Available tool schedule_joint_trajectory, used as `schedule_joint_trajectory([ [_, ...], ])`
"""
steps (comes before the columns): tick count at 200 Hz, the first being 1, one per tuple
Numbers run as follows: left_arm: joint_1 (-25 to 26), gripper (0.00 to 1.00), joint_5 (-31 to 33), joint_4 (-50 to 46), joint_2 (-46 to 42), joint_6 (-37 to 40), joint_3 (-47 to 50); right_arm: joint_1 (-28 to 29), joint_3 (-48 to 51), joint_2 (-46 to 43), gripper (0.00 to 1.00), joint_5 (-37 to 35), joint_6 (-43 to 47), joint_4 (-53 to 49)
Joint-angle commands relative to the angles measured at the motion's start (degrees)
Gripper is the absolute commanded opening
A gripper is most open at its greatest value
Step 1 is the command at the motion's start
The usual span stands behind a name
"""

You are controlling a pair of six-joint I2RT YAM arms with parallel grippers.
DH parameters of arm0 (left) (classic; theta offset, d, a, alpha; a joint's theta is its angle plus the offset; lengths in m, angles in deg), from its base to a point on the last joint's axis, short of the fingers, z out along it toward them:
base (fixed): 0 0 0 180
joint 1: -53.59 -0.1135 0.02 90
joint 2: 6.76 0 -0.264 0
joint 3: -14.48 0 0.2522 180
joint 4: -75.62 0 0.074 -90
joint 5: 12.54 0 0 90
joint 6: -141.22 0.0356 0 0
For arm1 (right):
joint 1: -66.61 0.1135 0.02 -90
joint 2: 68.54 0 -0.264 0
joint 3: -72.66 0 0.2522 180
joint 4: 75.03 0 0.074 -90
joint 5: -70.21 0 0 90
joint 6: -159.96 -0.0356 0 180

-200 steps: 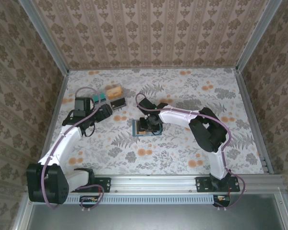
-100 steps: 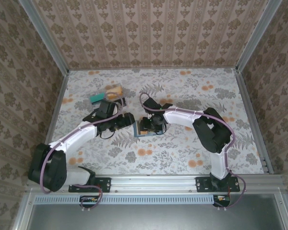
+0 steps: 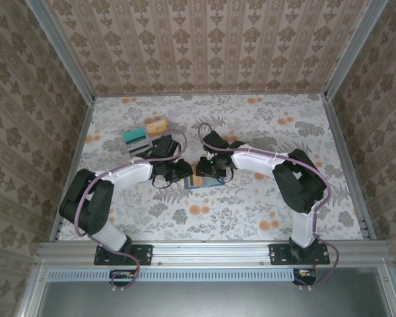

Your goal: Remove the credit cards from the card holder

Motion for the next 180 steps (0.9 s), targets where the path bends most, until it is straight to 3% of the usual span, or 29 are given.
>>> schedule_joint_trajectory([
  [1, 0.5, 0.21, 0.4, -0.5, 1.5, -0.6, -2.1, -0.4, 0.8, -0.7, 0.33, 1.7, 0.5, 0.8],
  [110, 0.7, 0.08, 0.1, -2.6, 8.2, 0.2, -3.3, -1.1, 0.6, 2.5, 0.25, 3.7, 2.0, 1.1],
  [180, 0.8, 0.06, 2.3, -5.9, 9.2, 0.8, -2.6, -1.7, 2.5, 2.5, 0.23, 3.2, 2.7, 2.5],
])
